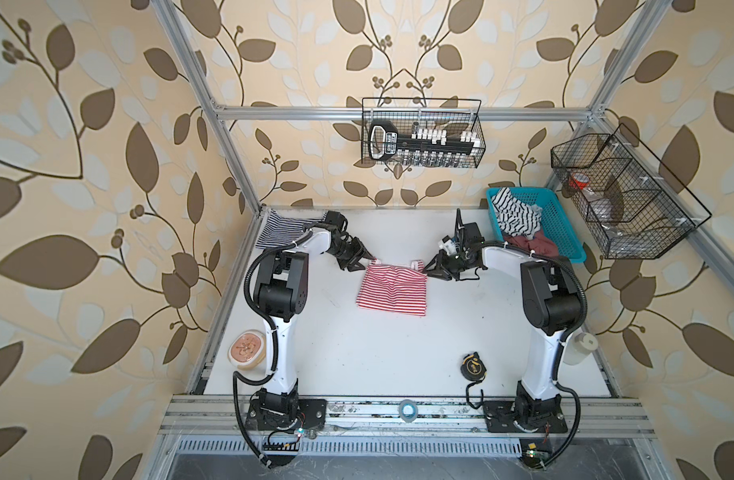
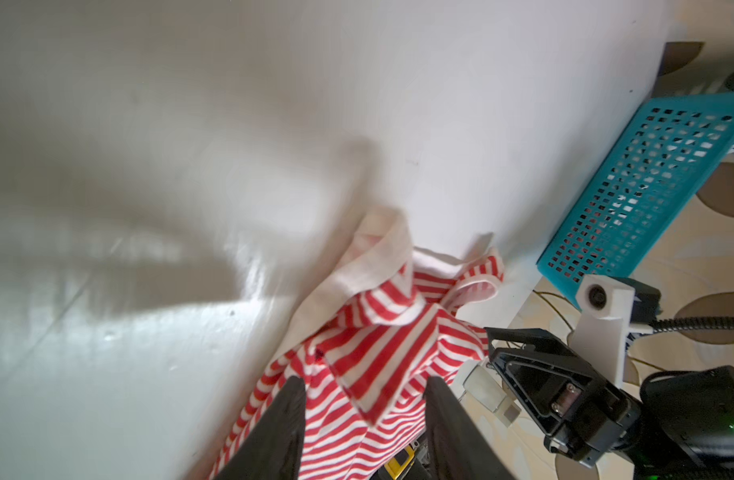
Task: Fold and stack the tank tops
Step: 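Grasp the far shoulder straps with both grippers and lift them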
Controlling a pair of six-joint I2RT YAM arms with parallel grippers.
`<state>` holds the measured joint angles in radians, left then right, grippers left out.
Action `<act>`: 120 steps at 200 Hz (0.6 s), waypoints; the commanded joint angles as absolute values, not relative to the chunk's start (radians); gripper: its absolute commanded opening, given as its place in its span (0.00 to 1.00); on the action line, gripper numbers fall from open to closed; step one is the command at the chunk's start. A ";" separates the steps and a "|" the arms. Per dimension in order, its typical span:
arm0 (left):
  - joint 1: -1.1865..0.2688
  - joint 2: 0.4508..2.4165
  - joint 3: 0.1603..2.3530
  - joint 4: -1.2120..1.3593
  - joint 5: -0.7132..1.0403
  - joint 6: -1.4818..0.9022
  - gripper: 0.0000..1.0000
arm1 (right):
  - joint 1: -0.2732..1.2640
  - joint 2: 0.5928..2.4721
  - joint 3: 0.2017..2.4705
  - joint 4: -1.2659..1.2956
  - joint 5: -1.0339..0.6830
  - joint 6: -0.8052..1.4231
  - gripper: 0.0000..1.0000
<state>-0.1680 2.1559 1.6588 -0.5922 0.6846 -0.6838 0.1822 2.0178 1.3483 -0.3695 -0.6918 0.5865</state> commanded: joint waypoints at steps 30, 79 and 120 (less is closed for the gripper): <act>-0.144 2.042 1.746 -0.621 0.628 -0.664 0.52 | 0.174 1.833 1.363 -0.345 -0.695 0.597 0.36; -0.193 1.886 1.519 -0.526 0.667 -0.710 0.19 | 0.261 1.769 1.260 -0.280 -0.713 0.629 0.13; -0.266 1.922 1.459 -0.469 0.737 -0.726 0.00 | 0.321 1.887 1.264 -0.153 -0.767 0.705 0.00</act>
